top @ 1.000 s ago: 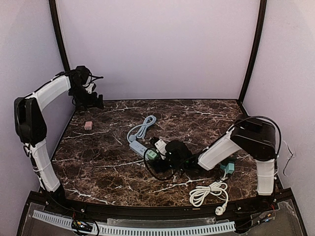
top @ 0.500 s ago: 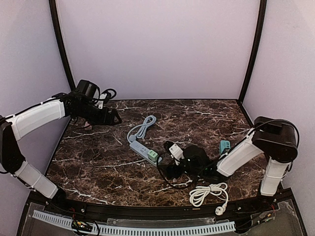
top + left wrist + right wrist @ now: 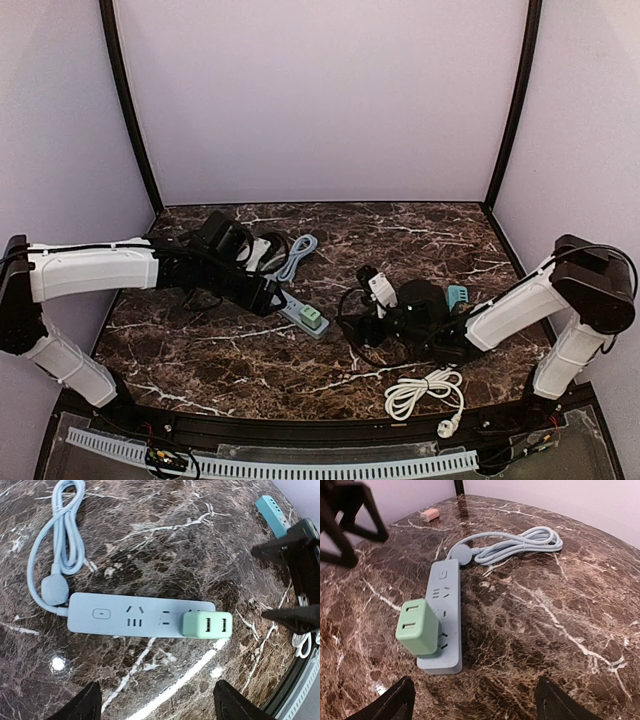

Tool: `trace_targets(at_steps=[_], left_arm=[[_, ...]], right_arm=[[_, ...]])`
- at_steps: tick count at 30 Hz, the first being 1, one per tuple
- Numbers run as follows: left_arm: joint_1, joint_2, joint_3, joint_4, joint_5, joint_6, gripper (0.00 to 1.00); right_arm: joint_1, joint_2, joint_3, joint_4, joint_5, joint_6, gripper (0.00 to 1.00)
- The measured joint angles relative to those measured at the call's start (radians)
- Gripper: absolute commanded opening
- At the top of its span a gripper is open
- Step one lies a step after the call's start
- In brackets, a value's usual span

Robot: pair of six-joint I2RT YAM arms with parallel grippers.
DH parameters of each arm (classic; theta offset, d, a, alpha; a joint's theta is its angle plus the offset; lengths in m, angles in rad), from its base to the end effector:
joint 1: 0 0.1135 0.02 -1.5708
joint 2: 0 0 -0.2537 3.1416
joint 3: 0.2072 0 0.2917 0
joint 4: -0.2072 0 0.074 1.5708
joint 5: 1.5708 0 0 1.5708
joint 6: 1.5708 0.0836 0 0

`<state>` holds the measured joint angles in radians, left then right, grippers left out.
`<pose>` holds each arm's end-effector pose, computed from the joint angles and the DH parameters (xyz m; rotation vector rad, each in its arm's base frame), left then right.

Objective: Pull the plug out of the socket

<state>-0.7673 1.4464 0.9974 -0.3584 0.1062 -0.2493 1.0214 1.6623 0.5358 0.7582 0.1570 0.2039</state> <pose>0.2676 -0.2704 0.1819 0.6804 2.3633 -0.5945 0.2023 0.3054 0.0778 -0.6922 1.8682 0.6567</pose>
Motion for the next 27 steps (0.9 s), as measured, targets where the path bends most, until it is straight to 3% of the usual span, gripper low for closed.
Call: trace_targets(at_steps=[8, 15, 27], left_arm=[[-0.109, 0.095, 0.013, 0.078, -0.048, 0.060, 0.79], [-0.167, 0.225, 0.076, 0.104, -0.106, 0.101, 0.72], [-0.202, 0.339, 0.158, 0.124, -0.168, 0.161, 0.40]], right_arm=[[-0.135, -0.054, 0.003, -0.048, -0.100, 0.096, 0.80], [-0.191, -0.051, 0.049, -0.111, -0.209, 0.144, 0.79], [-0.264, -0.037, 0.081, -0.140, -0.349, 0.196, 0.78]])
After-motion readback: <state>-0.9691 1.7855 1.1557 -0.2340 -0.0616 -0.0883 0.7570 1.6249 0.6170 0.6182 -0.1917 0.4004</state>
